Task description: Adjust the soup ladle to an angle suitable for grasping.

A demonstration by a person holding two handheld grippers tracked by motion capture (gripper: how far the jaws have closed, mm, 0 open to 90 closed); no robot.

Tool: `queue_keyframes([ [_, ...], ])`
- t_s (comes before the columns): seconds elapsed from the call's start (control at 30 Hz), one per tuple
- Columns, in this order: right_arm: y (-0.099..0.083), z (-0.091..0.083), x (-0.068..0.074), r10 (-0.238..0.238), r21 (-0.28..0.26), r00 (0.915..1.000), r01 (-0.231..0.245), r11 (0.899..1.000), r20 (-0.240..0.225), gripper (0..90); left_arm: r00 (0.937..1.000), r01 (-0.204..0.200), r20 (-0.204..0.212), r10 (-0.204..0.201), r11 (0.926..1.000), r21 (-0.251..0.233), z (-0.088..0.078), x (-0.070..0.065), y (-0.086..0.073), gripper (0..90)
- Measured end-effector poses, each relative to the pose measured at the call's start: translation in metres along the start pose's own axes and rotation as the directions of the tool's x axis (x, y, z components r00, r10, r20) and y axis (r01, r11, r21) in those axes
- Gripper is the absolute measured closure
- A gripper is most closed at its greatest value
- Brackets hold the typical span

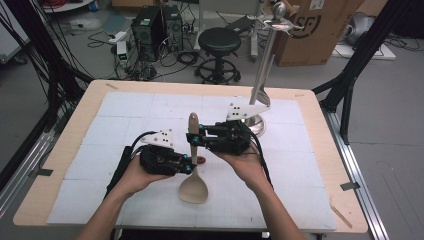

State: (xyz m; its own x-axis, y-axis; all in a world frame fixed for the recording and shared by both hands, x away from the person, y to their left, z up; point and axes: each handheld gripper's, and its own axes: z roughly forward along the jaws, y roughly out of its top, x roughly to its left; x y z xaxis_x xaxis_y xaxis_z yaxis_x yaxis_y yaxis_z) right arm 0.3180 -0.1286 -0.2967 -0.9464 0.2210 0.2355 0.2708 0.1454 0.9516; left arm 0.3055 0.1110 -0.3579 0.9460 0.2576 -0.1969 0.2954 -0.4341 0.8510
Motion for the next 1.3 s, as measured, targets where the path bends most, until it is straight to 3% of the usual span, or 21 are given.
queue_keyframes([
  [0.1, -0.004, 0.001, -0.001, 0.002, 0.002, 1.0, -0.002, 1.0, 0.007, 67.0, 1.0, -0.002, -0.002, 0.002, 1.0, 0.004, 0.0, 0.0, 0.0, 78.2],
  [0.43, -0.025, 0.006, -0.003, 0.009, 0.024, 0.9998, -0.01, 1.0, 0.017, 65.6, 1.0, 0.004, -0.004, -0.004, 1.0, 0.004, 0.001, 0.001, 0.0, 78.4],
  [0.67, -0.037, 0.008, -0.008, 0.026, 0.024, 0.9995, -0.027, 0.999, 0.016, 75.0, 1.0, 0.001, -0.001, -0.001, 1.0, 0.006, 0.001, 0.002, 0.0, 78.4],
  [0.8, -0.036, 0.007, -0.008, 0.017, 0.026, 0.9998, -0.017, 1.0, 0.008, 75.7, 1.0, 0.006, 0.006, -0.006, 0.9998, -0.017, -0.001, 0.001, 0.0, 76.2],
  [1.0, -0.034, 0.0, -0.009, 0.004, 0.026, 0.9996, -0.005, 1.0, 0.027, 75.8, 0.9998, 0.002, -0.02, -0.003, 0.9987, -0.052, -0.016, 0.001, 0.001, 66.1],
  [1.3, -0.028, -0.014, -0.014, -0.004, 0.015, 0.9981, 0.003, 1.0, 0.061, 75.9, 0.9969, 0.009, -0.078, -0.013, 0.9986, -0.051, -0.029, 0.007, -0.007, 58.1],
])
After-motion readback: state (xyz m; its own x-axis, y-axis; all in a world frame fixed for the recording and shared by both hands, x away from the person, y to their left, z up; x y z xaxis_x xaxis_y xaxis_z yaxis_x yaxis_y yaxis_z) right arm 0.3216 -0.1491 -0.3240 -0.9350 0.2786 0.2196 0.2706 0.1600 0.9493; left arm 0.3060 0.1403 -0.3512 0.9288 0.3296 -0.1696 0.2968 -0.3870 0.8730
